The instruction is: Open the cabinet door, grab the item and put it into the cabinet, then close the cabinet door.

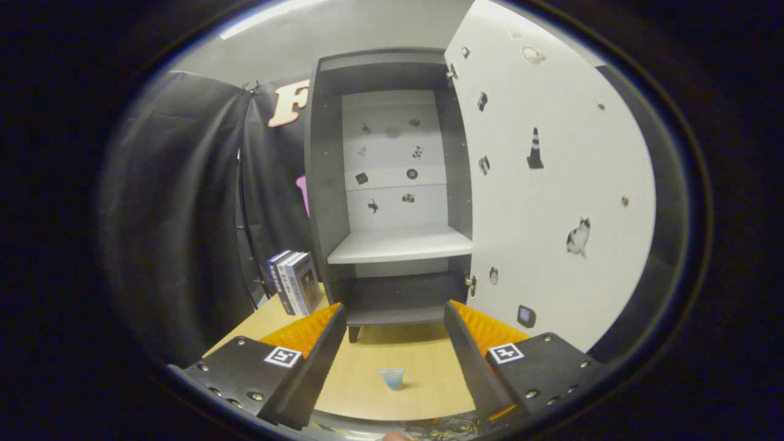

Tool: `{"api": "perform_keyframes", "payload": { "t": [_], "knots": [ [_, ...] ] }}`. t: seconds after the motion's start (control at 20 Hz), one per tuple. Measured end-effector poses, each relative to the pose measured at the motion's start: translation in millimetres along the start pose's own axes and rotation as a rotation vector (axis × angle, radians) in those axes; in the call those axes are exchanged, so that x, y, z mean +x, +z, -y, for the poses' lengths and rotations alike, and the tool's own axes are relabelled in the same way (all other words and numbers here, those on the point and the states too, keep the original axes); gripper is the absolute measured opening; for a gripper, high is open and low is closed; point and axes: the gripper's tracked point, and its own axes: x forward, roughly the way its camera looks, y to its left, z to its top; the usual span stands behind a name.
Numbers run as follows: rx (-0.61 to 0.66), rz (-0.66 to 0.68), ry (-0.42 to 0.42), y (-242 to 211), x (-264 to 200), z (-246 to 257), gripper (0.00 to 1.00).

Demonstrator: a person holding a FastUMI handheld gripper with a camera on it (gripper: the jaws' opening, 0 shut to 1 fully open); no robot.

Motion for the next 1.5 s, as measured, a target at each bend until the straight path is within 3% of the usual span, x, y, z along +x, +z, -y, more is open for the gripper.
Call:
{"api": "perform_keyframes", "payload": {
  "t": [0.45,0.95,1.1,1.25,1.5],
  "knots": [
    [0.047,-0.222,-0.005,-136,85,4,0.96],
    [0.033,-0.409,0.007,-254,122,3,0.96],
    [-0.008,-0.436,0.007,-271,125,2,0.63],
    [0.007,-0.431,0.023,-267,127,-4,0.53],
    [0.028,-0.391,0.080,-234,127,-21,0.53]
  ]
}}
